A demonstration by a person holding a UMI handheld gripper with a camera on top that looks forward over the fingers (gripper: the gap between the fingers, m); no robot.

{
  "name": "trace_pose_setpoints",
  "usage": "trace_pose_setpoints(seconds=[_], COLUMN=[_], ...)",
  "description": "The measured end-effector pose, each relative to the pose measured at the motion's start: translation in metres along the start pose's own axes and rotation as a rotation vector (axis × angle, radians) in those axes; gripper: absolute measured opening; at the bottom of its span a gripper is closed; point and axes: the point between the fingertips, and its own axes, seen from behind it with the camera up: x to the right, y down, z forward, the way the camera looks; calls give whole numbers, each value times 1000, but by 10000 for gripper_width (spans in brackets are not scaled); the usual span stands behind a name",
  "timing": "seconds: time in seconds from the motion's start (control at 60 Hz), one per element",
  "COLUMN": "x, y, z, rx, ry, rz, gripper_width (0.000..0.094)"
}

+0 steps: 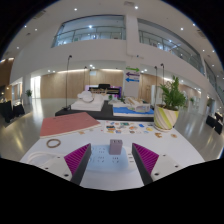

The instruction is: Unplug charger

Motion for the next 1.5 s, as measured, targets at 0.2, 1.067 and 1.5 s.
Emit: trace_pose_setpoints(seconds=[0.2,1.067,1.5], x=[7,207,210], y=[19,23,48], z=[81,79,29], rx=[-65,-293,-412], ry=[-5,93,67], rz=[22,-12,-22], gripper_width=[855,182,846])
